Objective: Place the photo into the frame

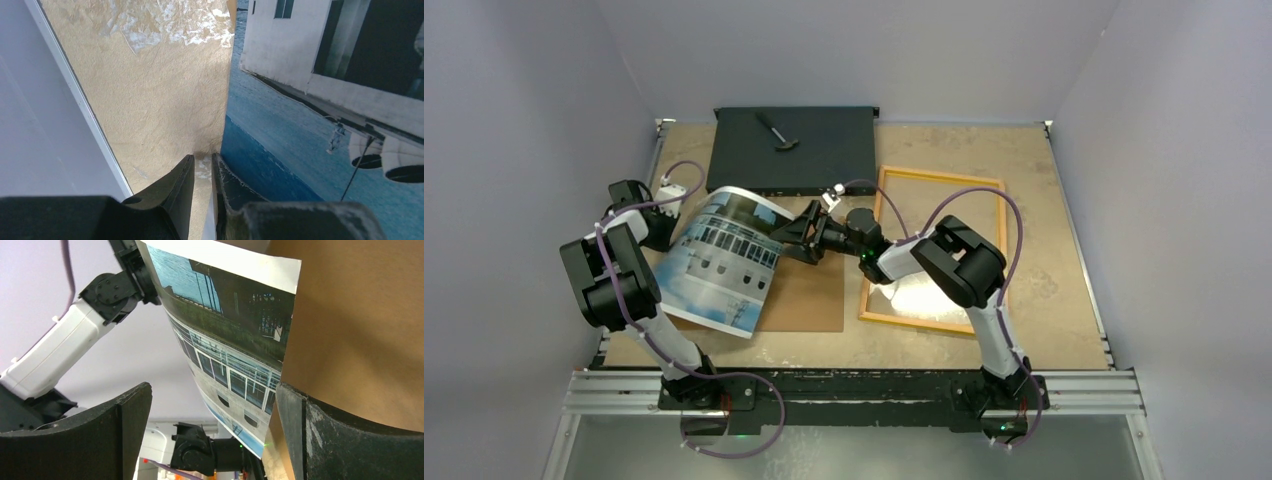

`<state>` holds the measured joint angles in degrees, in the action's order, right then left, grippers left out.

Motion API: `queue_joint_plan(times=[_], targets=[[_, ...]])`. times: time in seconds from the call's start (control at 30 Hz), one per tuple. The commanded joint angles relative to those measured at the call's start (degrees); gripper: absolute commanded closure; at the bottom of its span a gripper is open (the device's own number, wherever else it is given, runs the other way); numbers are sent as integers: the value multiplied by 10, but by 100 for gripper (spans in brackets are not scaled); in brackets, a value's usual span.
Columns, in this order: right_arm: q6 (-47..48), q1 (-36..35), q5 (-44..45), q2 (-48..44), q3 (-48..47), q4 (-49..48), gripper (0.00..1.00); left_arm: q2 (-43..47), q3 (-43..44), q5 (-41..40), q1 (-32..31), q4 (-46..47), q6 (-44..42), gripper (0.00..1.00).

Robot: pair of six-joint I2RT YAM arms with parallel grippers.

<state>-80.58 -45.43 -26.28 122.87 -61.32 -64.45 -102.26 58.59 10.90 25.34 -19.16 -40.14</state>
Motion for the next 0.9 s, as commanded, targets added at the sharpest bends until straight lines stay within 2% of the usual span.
queue_joint_plan(times=[0.0,0.23,0.63,0.73,0.87], targets=[[-19,-8,-52,18,-47,-118,5,-64,-43,44,-12,-144,12,82],[-15,-31,-78,40,-114,-124,6,-54,-41,45,-12,-149,14,82],[-33,-41,-67,50,-127,-137,7,-47,-43,46,-10,-149,17,84],[-46,-42,-63,52,-128,-160,7,-46,-42,47,-11,-149,18,85],[-83,-42,-69,62,-146,-252,8,-42,-42,47,-10,-152,17,85]])
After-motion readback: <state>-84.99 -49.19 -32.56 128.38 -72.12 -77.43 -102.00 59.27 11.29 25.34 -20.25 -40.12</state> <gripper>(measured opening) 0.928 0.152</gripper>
